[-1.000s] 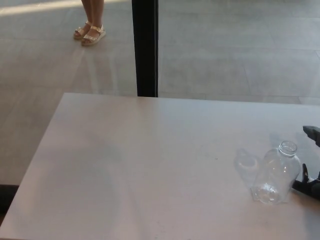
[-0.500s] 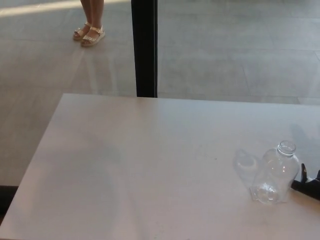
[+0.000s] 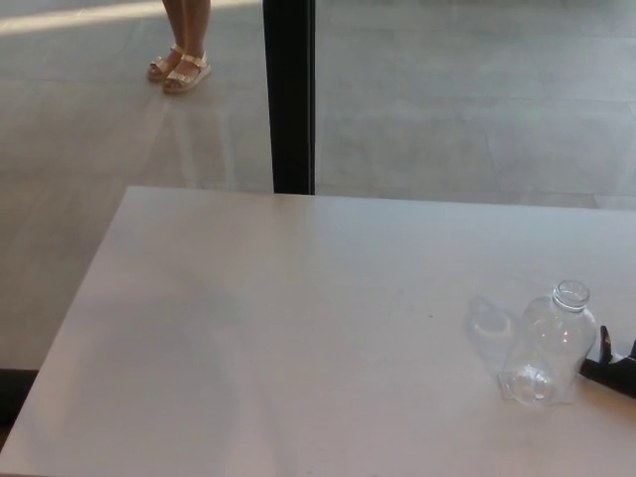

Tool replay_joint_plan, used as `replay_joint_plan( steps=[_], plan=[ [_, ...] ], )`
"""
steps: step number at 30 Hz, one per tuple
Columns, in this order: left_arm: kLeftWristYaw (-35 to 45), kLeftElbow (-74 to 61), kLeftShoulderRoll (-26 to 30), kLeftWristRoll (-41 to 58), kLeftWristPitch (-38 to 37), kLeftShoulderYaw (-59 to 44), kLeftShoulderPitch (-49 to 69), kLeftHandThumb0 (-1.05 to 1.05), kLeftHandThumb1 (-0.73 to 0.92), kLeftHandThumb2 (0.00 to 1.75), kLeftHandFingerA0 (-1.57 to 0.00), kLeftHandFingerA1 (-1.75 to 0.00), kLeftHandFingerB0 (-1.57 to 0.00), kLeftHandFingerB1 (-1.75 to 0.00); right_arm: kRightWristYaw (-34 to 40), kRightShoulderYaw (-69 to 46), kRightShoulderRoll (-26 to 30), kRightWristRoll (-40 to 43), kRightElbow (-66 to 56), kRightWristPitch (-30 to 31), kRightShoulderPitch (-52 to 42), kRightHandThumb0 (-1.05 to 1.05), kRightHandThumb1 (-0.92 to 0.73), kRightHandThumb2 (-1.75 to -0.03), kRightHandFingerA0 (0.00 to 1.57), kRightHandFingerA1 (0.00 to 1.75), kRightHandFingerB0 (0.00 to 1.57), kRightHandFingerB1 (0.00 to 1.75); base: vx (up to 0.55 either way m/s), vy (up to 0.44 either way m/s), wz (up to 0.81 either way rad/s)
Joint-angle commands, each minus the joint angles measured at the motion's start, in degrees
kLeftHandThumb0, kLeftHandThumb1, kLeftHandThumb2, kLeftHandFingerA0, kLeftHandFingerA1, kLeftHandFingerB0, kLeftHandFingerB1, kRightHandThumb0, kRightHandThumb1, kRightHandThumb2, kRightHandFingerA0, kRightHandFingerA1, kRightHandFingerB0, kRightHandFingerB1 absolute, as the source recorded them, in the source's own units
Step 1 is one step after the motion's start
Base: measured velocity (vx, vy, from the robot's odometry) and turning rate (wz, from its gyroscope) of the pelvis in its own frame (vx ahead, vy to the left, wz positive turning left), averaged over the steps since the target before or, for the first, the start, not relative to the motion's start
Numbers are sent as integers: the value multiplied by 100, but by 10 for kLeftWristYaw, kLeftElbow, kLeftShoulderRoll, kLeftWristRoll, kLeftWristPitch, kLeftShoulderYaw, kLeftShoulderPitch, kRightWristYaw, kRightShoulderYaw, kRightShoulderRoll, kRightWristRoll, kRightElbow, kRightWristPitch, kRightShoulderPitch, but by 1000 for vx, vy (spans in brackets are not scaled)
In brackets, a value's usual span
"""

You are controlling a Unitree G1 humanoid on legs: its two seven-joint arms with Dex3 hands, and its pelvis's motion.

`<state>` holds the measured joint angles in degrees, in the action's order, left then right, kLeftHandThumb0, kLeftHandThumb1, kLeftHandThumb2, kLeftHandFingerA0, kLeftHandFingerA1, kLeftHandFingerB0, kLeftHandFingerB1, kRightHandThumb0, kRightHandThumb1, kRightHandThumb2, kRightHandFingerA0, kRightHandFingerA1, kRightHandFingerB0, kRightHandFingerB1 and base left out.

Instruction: The robot uses its right hand to grab and lift the lid of the spray bottle kept in the middle of the desk and places the lid on the right side of the bottle

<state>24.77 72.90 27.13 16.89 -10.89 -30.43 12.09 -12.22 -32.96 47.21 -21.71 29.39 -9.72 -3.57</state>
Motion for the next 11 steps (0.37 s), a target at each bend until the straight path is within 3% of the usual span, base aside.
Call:
replay_joint_plan(
  steps=[1,4,7,8,9,10,11],
  plan=[
    [-18,7,9,-1,3,0,-3,-91,90,67,-57,-53,-39,-40,201,-306,-86,292,288,85,-15,-44,-66,-60,15,45,27,32,0,0,0],
    [-16,6,9,2,2,-3,2,-92,90,67,-57,-56,-39,-41,173,-356,-109,352,317,106,16,-35,-70,-61,16,45,17,31,0,0,0],
    [-25,12,6,3,14,-5,-1,-89,90,67,-56,-53,-40,-40,163,-327,-121,317,344,103,-2,-51,-65,-75,4,36,10,36,0,0,0],
    [-20,12,8,7,17,-9,1,-89,90,67,-55,-55,-40,-40,166,-320,-130,306,348,104,-4,-46,-70,-61,6,44,16,29,0,0,0],
    [-19,10,9,6,10,-8,4,-89,91,67,-55,-55,-40,-41,162,-323,-138,308,349,94,-5,-45,-69,-62,8,47,18,32,0,0,0],
    [-18,8,9,6,7,-8,5,-89,91,68,-54,-56,-38,-42,151,-327,-146,312,352,81,-5,-49,-62,-77,8,52,10,40,0,0,0],
    [-18,8,9,6,7,-8,5,-89,91,68,-54,-56,-38,-42,151,-327,-146,312,352,81,-5,-49,-62,-77,8,52,10,40,0,0,0]
  ],
)
